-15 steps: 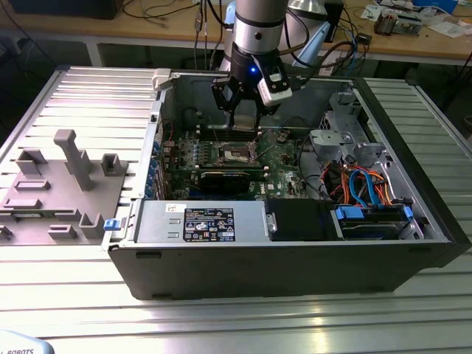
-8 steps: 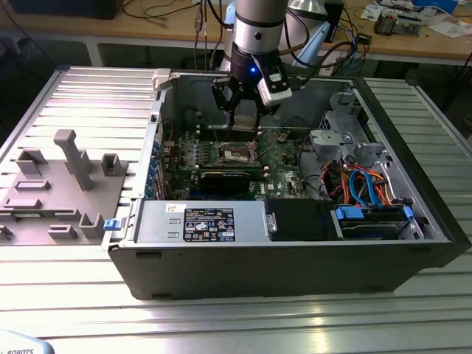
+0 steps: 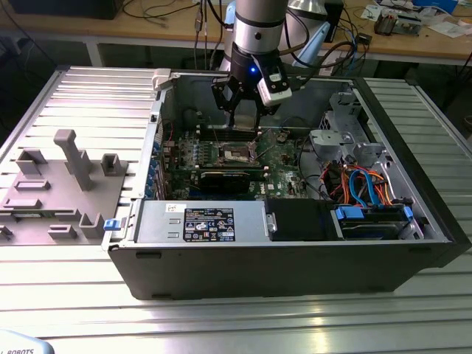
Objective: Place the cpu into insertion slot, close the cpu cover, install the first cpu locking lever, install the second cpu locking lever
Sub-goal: 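Place the cpu into insertion slot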
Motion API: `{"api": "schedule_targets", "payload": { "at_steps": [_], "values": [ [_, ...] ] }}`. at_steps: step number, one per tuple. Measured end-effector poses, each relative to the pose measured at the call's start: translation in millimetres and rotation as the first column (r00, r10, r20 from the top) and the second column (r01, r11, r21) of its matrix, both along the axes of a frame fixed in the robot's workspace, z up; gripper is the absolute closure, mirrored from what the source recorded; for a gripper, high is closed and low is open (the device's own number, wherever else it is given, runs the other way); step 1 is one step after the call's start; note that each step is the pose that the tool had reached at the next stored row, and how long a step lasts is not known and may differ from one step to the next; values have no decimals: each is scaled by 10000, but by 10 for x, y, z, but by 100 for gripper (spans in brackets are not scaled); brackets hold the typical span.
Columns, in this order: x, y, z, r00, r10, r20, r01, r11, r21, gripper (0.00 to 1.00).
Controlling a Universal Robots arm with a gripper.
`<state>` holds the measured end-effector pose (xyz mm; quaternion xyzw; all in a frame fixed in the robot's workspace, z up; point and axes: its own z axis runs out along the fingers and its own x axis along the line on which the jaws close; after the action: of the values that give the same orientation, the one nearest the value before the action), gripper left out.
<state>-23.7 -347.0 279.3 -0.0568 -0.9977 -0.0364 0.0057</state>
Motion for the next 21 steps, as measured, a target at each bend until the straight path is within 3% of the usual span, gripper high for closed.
{"api": "schedule_targets", "payload": {
  "at_steps": [9, 21],
  "values": [
    [0, 0, 0, 9998, -190, 0, 190, 9998, 0, 46],
    [0, 0, -1, 9955, -946, 0, 946, 9955, 1, 46]
  ]
}}
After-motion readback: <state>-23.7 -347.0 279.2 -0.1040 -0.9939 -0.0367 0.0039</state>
